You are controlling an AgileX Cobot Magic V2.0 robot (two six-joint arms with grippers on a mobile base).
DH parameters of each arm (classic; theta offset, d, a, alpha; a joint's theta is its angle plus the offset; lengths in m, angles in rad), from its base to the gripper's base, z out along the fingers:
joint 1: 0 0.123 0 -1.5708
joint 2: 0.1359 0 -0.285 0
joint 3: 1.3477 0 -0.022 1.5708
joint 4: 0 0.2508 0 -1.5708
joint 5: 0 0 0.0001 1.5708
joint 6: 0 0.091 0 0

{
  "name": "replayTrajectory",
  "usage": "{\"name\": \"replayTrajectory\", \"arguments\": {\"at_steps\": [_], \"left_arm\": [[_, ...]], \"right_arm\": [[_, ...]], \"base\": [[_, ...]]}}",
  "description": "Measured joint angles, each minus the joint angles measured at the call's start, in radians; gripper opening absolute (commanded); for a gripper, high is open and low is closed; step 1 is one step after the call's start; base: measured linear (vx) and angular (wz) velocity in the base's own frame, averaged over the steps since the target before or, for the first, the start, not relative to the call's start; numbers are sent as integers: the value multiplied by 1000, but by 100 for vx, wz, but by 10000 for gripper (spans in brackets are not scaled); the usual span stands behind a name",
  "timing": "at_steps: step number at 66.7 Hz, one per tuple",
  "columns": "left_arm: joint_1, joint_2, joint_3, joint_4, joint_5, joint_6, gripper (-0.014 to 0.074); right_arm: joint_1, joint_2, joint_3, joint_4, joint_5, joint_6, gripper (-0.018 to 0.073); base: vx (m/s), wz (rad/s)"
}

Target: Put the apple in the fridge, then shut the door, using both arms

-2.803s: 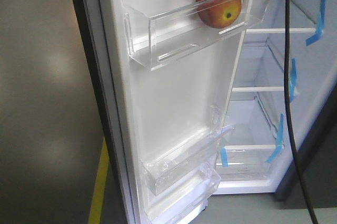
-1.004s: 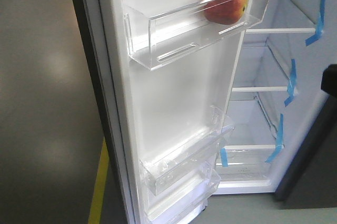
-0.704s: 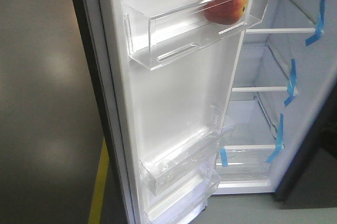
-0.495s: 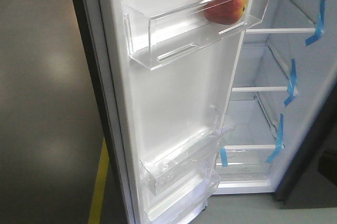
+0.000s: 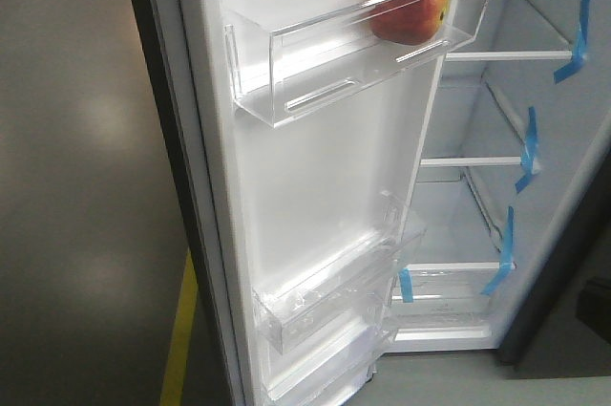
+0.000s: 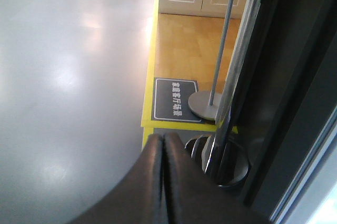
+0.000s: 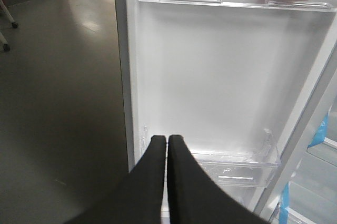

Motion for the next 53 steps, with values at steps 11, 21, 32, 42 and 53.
{"name": "replayTrajectory", "arguments": {"at_steps": [11, 21, 32, 42, 53], "left_arm": [[0, 0, 0, -83, -68, -1, -6], [0, 0, 0, -179, -162, -1, -6], [0, 0, 0, -258, -233, -1, -6], [0, 0, 0, -351, -271, -2, -6], [0, 0, 0, -526, -323, -5, -6]], "right_arm": [[0, -1, 0, 0, 0, 0, -5], [0, -2, 0, 0, 0, 0, -5], [0, -2, 0, -8, -3, 0, -5], [0, -2, 0, -57, -40, 28, -5], [0, -2, 0, -140, -79, 122, -5]], "base": [[0, 0], [0, 0], [0, 0], [0, 0], [0, 0]]}}
